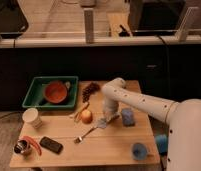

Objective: Wipe table surface with towel

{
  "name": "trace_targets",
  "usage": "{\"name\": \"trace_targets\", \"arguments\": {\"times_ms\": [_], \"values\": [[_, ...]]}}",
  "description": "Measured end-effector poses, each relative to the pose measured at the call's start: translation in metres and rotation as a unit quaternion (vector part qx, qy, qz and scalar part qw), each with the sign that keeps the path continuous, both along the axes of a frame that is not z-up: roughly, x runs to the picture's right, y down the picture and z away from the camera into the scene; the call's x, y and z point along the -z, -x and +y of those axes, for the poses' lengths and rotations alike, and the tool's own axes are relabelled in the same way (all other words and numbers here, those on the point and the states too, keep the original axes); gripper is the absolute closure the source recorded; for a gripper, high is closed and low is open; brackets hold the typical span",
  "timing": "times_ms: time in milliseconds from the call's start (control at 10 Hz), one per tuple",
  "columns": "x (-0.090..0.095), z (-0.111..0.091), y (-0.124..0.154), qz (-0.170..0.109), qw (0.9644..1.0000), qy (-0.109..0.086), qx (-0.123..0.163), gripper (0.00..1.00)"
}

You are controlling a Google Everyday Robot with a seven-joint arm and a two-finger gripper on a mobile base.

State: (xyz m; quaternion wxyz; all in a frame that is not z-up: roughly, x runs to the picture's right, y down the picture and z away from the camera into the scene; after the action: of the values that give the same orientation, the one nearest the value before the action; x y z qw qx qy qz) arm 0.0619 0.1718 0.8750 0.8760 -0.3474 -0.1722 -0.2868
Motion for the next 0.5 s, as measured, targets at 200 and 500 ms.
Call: {"name": "trace_targets", "arguments": {"times_ms": [200,500], "values": [[-0.002,-0.003,-0.015,0.024,0.9996,0.006,-0.010,1.00],[-0.018,-0.017,-0.016,0.046,0.9989,0.009,-0.003,1.00]]}}
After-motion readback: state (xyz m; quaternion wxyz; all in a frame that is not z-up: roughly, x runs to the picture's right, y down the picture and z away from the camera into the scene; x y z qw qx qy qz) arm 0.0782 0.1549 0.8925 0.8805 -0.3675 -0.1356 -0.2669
